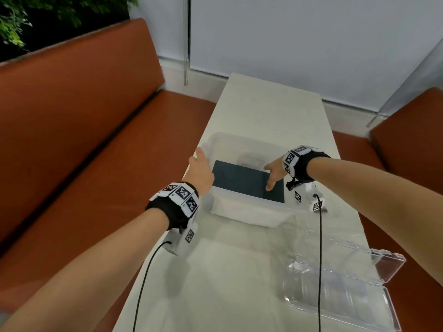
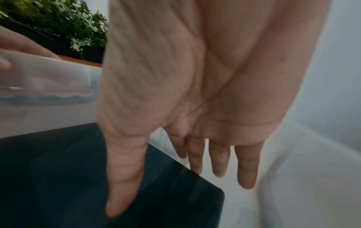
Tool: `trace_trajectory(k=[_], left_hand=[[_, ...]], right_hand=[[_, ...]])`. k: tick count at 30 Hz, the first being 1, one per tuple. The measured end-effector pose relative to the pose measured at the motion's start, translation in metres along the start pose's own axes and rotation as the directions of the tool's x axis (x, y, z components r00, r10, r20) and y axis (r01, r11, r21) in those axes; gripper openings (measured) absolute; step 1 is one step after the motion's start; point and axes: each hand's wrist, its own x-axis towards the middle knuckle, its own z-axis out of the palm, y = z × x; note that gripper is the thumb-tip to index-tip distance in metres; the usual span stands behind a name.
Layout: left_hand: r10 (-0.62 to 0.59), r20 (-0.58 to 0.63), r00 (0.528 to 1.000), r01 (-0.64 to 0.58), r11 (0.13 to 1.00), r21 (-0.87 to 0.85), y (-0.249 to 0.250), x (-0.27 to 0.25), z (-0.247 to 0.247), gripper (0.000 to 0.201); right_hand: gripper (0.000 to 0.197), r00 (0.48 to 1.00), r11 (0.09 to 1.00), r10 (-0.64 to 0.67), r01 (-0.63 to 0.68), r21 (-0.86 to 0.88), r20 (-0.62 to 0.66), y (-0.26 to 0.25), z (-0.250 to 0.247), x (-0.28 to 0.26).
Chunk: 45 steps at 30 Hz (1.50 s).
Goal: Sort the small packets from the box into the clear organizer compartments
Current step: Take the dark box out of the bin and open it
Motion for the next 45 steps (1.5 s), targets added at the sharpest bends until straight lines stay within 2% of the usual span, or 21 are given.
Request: trace_trajectory(k=[3, 7, 11, 14, 15, 17, 19, 22, 24, 28, 32, 35, 40, 42, 45], left_hand=[[0.003, -0.002, 1.0, -0.003, 1.0, -0.031, 0.0, -0.003, 0.001, 0.06], [-0.021, -0.009, 1.0, 0.021, 0.999, 0.035, 0.003, -0.003, 0.002, 0.063], [-0.07, -0.011, 0.997, 0.07, 0.997, 0.008, 0.012, -0.007, 0.002, 0.071], [-0.06, -0.025, 0.998, 0.061, 0.998, 0.029, 0.013, -0.009, 0.002, 0.067], [-0.052, -0.042, 0.998, 0.053, 0.998, 0.017, 0.013, -0.009, 0.003, 0.063], [-0.053, -0.066, 0.996, 0.051, 0.998, -0.03, 0.013, -0.01, 0.005, 0.059], [-0.073, -0.081, 0.994, 0.068, 0.995, -0.072, 0.016, -0.01, 0.007, 0.062], [-0.094, -0.081, 0.992, 0.086, 0.991, -0.101, 0.021, -0.009, 0.009, 0.067], [-0.097, -0.077, 0.992, 0.089, 0.99, -0.106, 0.023, -0.009, 0.008, 0.067], [-0.124, -0.061, 0.99, 0.119, 0.989, -0.082, 0.022, -0.008, 0.008, 0.071], [-0.065, -0.023, 0.998, 0.062, 0.994, -0.087, 0.016, -0.01, 0.006, 0.072], [-0.05, -0.01, 0.999, 0.049, 0.996, -0.076, 0.013, -0.008, 0.007, 0.071], [-0.041, -0.018, 0.999, 0.044, 0.984, 0.173, 0.015, 0.002, 0.01, 0.069], [-0.061, -0.006, 0.998, 0.061, 0.982, 0.177, 0.017, 0.003, 0.01, 0.069], [-0.083, -0.006, 0.997, 0.083, 0.995, 0.049, 0.019, 0.0, 0.008, 0.074]], right_hand=[[0.078, 0.999, 0.998, -0.032, 0.03, 0.048, 0.041, -0.006, 0.001, 0.002], [0.076, 1.0, 0.999, -0.004, 0.004, 0.035, -0.004, -0.005, -0.006, -0.001], [0.063, 1.0, 1.0, 0.003, -0.003, 0.01, 0.008, -0.003, -0.006, -0.004], [0.058, 0.999, 1.0, 0.0, 0.0, 0.006, -0.054, -0.003, -0.007, -0.01], [0.056, 0.998, 1.0, -0.009, 0.01, 0.02, -0.068, -0.003, -0.008, -0.013], [0.052, 0.999, 0.993, -0.041, 0.043, 0.112, -0.018, -0.004, -0.007, -0.018], [0.05, 0.997, 0.978, -0.07, 0.062, 0.199, 0.03, -0.008, -0.001, -0.019], [0.042, 1.0, 0.992, 0.001, -0.001, 0.13, 0.0, -0.011, 0.004, -0.018], [0.042, 0.998, 0.987, 0.058, -0.052, 0.151, -0.039, -0.007, 0.001, -0.02], [0.041, 0.996, 0.952, 0.083, -0.084, 0.295, 0.016, 0.0, -0.005, -0.016], [0.042, 0.994, 0.932, 0.099, -0.111, 0.346, 0.054, 0.0, -0.005, -0.008], [0.047, 0.988, 0.859, 0.144, -0.149, 0.49, 0.049, 0.002, -0.008, -0.003], [0.043, 0.969, 0.751, 0.218, -0.242, 0.615, 0.115, 0.01, -0.014, -0.006], [0.041, 0.97, 0.738, 0.231, -0.227, 0.636, 0.078, 0.013, -0.018, -0.011], [0.037, 0.967, 0.722, 0.253, -0.216, 0.657, 0.04, 0.018, -0.023, -0.018]])
